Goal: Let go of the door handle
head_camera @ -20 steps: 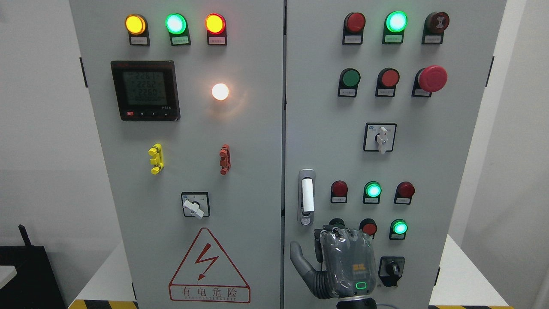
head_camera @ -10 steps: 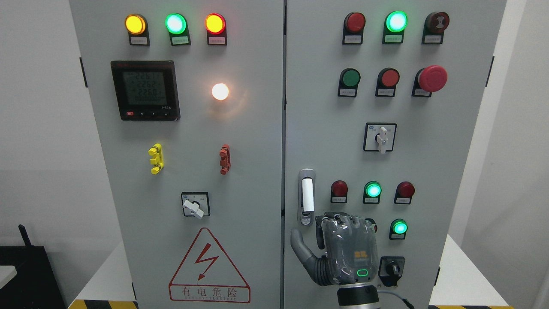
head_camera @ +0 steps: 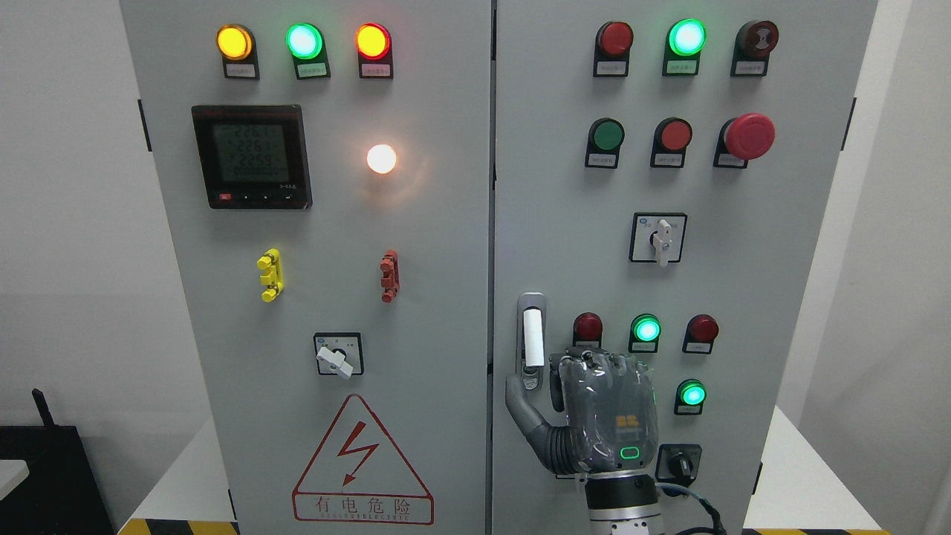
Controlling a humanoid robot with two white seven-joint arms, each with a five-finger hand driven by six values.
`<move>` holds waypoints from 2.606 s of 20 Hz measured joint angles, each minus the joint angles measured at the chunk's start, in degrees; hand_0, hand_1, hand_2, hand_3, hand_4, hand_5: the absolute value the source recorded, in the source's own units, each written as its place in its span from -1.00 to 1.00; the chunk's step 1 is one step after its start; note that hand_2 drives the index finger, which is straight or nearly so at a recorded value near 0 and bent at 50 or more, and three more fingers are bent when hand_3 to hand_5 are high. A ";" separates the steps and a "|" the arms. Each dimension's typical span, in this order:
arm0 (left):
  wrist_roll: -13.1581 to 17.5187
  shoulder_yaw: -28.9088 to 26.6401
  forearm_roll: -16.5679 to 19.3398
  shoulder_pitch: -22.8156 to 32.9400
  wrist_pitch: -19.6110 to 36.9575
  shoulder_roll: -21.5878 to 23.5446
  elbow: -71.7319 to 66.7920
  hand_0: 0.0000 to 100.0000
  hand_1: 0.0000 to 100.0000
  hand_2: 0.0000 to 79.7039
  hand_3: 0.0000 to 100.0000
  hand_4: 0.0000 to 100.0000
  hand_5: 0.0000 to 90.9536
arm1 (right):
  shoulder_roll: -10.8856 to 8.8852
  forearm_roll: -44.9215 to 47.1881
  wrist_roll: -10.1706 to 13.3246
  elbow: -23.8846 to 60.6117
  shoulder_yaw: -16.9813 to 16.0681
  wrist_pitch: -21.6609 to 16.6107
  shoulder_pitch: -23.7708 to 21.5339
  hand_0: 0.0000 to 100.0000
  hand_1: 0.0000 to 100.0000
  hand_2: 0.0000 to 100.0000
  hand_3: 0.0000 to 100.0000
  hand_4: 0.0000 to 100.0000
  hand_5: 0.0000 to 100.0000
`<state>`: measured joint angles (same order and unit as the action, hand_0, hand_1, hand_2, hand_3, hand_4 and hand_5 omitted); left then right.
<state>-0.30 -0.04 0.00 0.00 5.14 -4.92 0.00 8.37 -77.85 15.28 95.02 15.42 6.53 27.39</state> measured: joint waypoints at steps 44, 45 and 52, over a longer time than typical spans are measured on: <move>0.06 -0.24 0.00 0.00 0.00 0.00 0.00 -0.76 -0.22 -1.00 -1.00 -1.00 -1.00 | 0.12 -0.20 -0.58 -0.75 -1.52 0.23 1.01 0.00 -0.03 1.00 1.00 1.00 0.94; 0.06 -0.22 0.00 0.00 0.00 0.00 0.00 -0.76 -0.22 -1.00 -1.00 -1.00 -1.00 | 0.12 -0.18 -0.63 -0.75 -1.56 0.23 0.95 0.01 -0.03 1.00 1.00 1.00 0.94; -0.12 -0.10 0.00 0.00 0.00 0.00 0.00 -0.76 -0.22 -1.00 -1.00 -1.00 -1.00 | 0.18 -0.05 -0.21 -0.67 -1.85 0.23 0.44 0.02 -0.04 1.00 1.00 1.00 0.94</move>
<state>-0.42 -0.14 0.00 0.00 5.15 -4.92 0.00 8.55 -77.91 15.07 94.35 13.57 6.76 27.84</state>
